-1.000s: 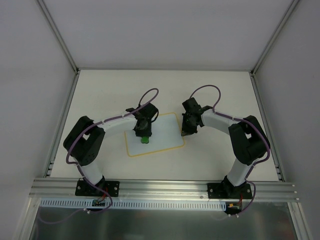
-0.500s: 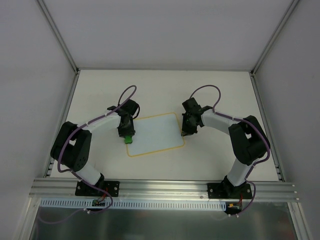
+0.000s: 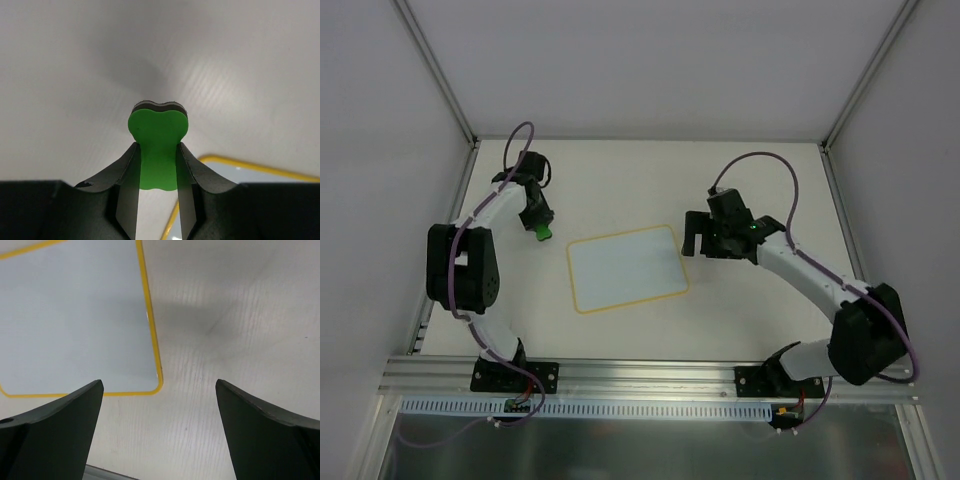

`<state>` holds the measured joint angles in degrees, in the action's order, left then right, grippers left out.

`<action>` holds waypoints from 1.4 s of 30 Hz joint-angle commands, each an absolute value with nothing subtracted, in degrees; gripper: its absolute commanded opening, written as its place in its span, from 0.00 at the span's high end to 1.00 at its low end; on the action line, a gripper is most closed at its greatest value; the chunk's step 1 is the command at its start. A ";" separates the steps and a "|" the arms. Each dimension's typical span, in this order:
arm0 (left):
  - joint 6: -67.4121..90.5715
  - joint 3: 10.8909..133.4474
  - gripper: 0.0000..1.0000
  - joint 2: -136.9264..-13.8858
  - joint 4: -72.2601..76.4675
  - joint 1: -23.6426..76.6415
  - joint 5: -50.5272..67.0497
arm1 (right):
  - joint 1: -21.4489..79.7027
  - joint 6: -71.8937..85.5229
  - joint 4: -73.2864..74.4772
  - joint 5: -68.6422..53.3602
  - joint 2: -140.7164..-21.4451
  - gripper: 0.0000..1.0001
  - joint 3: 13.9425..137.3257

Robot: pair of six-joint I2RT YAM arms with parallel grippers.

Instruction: Erase the whiteboard

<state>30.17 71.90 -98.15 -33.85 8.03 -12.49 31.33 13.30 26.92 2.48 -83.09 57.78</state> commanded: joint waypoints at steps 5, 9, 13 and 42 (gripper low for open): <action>26.46 82.43 0.94 -108.62 -35.77 1.76 -13.36 | 31.20 5.20 28.56 8.87 -63.04 0.01 53.88; 25.58 85.77 0.84 -113.10 -36.03 0.44 -13.18 | 31.20 2.73 28.91 11.33 -54.42 0.01 51.60; 25.49 85.87 0.47 -113.03 -36.30 0.35 -13.45 | 31.20 0.97 30.58 13.62 -48.52 0.01 50.80; 7.74 79.96 0.01 -29.81 -41.04 0.35 -3.52 | 31.03 -18.80 36.83 32.60 -30.85 0.01 76.98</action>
<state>10.79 77.34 -30.30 -37.87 0.67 -4.29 31.22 -14.76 37.30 29.47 -31.77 74.72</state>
